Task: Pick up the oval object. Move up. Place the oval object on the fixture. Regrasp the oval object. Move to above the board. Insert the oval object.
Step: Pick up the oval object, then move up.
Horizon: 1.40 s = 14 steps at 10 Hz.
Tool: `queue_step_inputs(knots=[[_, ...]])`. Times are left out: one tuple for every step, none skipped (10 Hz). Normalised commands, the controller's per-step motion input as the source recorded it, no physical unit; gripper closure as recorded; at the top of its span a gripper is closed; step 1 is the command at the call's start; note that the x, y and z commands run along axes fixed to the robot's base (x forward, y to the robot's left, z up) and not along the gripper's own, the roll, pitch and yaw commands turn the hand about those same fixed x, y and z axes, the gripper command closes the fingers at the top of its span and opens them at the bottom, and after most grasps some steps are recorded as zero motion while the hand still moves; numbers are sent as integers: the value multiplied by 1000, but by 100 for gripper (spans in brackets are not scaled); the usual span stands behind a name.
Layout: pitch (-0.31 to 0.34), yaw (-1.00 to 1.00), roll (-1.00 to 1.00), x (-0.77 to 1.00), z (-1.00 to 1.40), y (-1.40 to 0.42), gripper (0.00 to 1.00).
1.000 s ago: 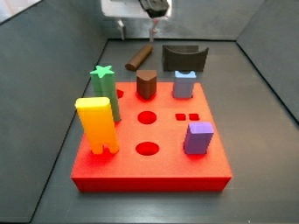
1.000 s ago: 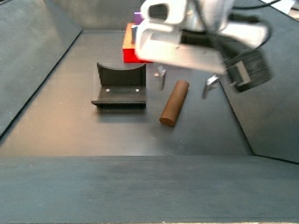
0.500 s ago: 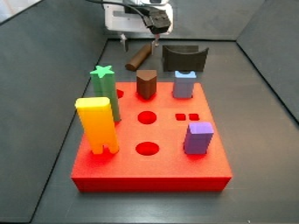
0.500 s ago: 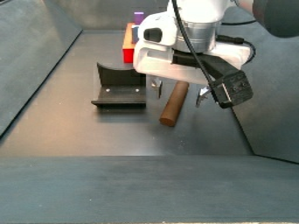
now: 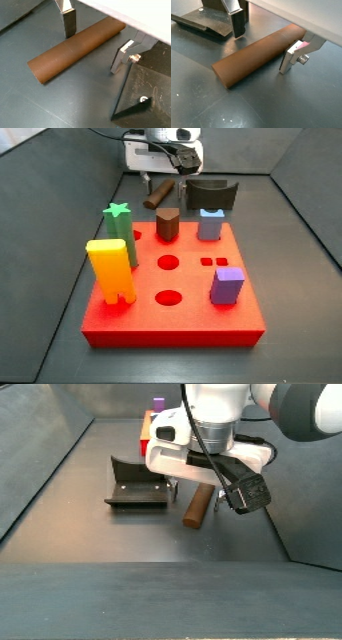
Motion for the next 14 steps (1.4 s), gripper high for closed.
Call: queue_step_inputs(knots=[[0,0,0,0,0,0,100],[0,0,0,0,0,0,100],[0,0,0,0,0,0,100],[0,0,0,0,0,0,100],[0,0,0,0,0,0,100],[0,0,0,0,0,0,100],[0,0,0,0,0,0,100],[0,0,0,0,0,0,100],[0,0,0,0,0,0,100],[0,0,0,0,0,0,100],[0,0,0,0,0,0,100],[0,0,0,0,833,0,100],[4,1,-3,4,808,22,100],[17,6,-22,-7,714,15,100]])
